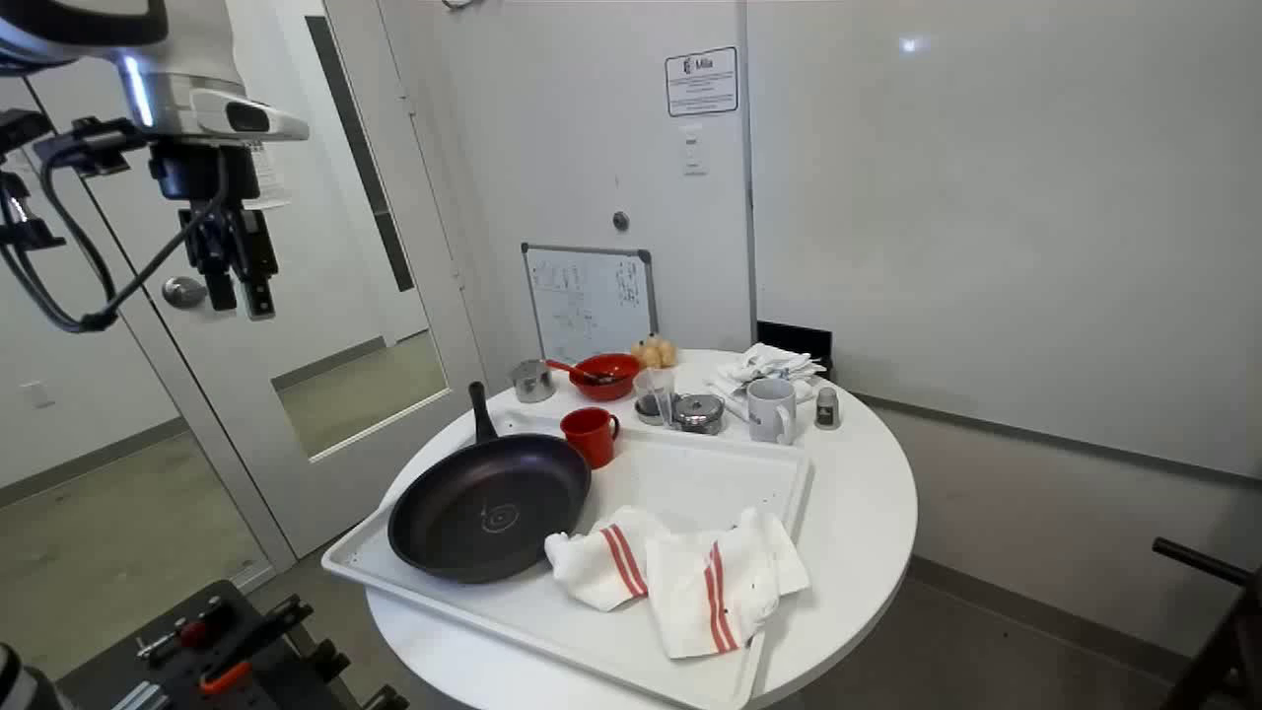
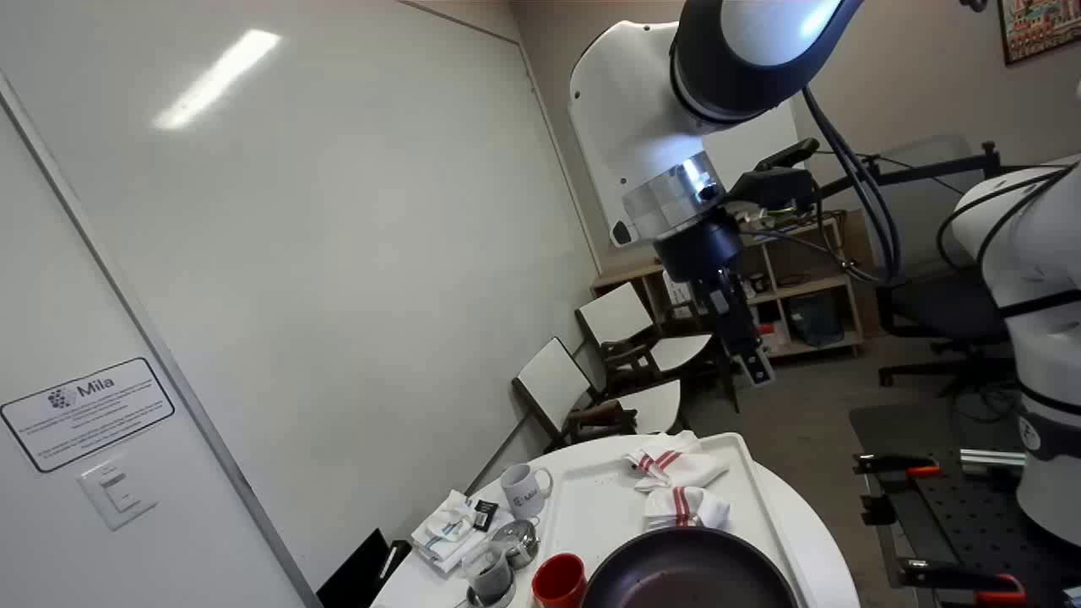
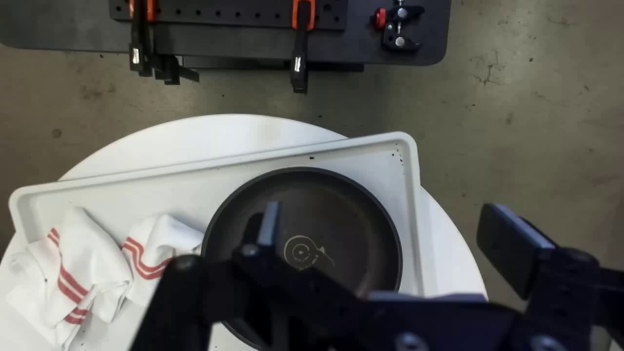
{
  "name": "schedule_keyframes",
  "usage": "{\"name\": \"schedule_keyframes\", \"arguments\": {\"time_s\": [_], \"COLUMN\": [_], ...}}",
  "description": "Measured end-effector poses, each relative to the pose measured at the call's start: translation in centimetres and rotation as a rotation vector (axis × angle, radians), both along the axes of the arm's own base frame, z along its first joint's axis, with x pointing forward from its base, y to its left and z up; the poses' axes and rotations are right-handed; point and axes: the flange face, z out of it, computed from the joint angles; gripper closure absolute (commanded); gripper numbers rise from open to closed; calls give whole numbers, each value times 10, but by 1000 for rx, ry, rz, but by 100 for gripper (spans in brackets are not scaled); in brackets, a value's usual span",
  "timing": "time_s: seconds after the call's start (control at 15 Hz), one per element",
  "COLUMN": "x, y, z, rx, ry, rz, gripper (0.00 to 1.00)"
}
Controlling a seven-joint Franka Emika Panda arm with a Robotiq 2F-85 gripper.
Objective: Pick up the white and red towel on the left and use it to wipe the black pan
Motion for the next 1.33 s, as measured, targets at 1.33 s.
{"name": "schedule_keyframes", "arguments": {"time_s": [1.33], "x": [28], "y": [-24], "z": [-18], "rx": [-46], "ry": [-34], "rz": [-32], "gripper": [0]}}
